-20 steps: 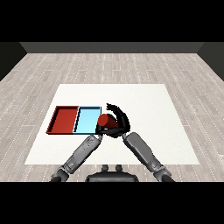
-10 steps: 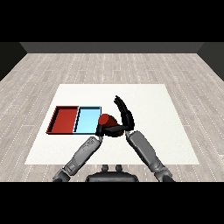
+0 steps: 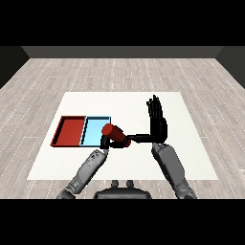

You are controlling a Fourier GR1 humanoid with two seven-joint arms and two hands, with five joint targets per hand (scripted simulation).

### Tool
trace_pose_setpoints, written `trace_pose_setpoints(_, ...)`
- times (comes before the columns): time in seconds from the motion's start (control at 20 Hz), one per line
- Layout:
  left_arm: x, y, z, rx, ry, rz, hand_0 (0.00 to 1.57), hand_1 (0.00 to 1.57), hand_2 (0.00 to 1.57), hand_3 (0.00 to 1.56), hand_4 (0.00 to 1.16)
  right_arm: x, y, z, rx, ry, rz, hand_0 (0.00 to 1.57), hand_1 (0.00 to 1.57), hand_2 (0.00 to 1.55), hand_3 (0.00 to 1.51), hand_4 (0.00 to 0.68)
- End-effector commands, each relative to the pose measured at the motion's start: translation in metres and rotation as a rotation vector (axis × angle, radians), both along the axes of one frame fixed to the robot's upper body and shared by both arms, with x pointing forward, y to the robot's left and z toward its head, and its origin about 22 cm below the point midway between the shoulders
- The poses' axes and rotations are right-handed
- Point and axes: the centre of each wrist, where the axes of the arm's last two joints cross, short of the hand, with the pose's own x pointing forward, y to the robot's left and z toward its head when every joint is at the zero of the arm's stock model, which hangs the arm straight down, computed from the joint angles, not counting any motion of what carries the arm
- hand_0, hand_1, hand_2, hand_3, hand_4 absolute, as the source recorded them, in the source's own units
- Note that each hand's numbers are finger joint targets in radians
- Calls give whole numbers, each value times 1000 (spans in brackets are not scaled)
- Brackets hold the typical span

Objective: Pick the red can and put it in the red box

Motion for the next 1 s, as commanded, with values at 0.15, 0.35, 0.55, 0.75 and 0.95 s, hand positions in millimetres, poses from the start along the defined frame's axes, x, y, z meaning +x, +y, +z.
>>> trace_pose_setpoints(0.15,10,45,33,42,-73,72,1571,1571,1571,1474,1139,-15,-67,-9,24,25,-89,0,0,0,0,0)
trace_pose_setpoints(0.35,11,76,41,104,-95,98,1571,1571,1569,1460,1112,-4,-100,-22,39,90,-154,0,0,0,0,0)
trace_pose_setpoints(0.55,17,94,43,216,-95,187,1571,1571,1552,1437,1115,-10,-110,-61,-28,157,-186,0,0,0,0,0)
trace_pose_setpoints(0.75,31,130,66,277,-94,257,1571,1571,1550,1416,1135,-28,-123,-84,-63,249,-199,0,0,0,0,0)
trace_pose_setpoints(0.95,51,153,71,375,-50,324,1571,1571,1533,1402,1124,-44,-124,-121,-56,259,-203,0,0,0,0,0)
